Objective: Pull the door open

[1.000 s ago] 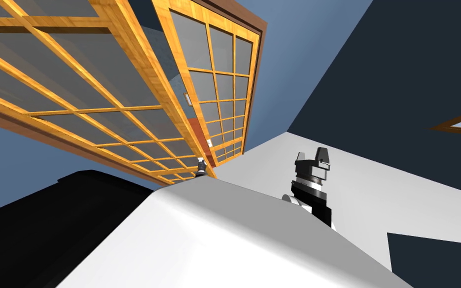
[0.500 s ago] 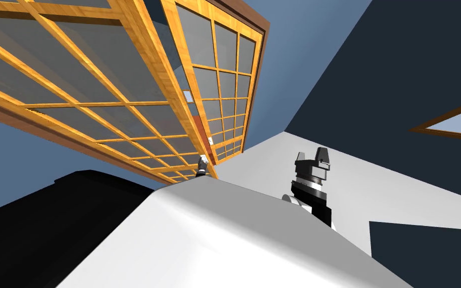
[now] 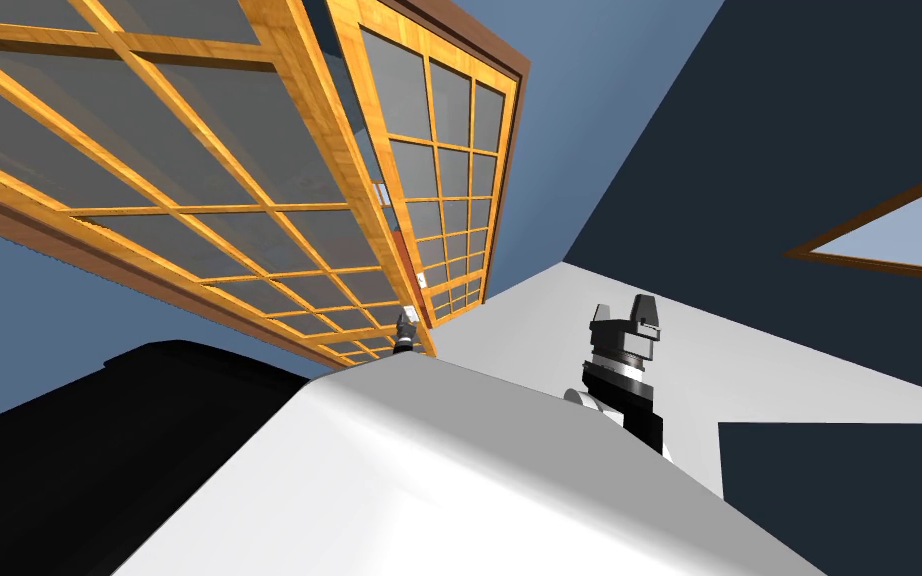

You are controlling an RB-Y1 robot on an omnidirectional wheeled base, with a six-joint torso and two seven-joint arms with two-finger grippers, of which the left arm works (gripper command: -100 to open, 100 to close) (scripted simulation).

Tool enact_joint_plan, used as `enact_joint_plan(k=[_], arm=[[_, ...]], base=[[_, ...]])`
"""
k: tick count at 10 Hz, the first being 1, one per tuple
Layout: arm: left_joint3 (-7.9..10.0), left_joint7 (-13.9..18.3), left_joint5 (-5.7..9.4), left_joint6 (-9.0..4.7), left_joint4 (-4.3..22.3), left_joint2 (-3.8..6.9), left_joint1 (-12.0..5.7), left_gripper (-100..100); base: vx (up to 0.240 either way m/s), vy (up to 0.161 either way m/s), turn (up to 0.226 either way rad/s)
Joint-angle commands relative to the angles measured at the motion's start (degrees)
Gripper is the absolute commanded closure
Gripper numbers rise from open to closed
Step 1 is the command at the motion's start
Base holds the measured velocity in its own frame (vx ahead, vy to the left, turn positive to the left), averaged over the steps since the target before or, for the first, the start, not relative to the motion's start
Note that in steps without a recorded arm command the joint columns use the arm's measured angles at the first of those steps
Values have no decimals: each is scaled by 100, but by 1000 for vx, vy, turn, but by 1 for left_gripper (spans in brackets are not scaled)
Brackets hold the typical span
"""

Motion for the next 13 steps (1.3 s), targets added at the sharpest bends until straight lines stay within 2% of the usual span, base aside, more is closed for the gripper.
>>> enact_joint_plan(k=[1, 2, 3, 5, 6, 7, 8, 10, 11, 12, 13], arm=[[-35, 277, 99, 2, -4, -16, -27, -100], [-65, 433, 185, 4, -3, -28, -53, -100], [-65, 500, 185, 4, -3, -28, -53, -100], [-129, 870, 366, 8, -2, -56, -109, -100], [-129, 959, 366, 8, -2, -56, -109, -100], [-162, 1163, 459, 10, -2, -70, -137, -100], [-162, 1191, 459, 10, -2, -70, -137, -100], [-228, 1563, 649, 15, -1, -102, -195, -100], [-228, 1660, 649, 15, -1, -102, -195, -100], [-261, 1861, 743, 17, -1, -118, -224, -100], [-261, 1893, 743, 17, -1, -118, -224, -100]], base=[[-47, 5, -52], [-67, 14, -89], [-53, 13, -30], [-66, 20, -64], [-58, 20, -35], [-59, 25, -62], [-47, 20, -30], [-59, 17, -68], [-59, 12, -38], [-54, 16, -59], [-43, 12, -33]])
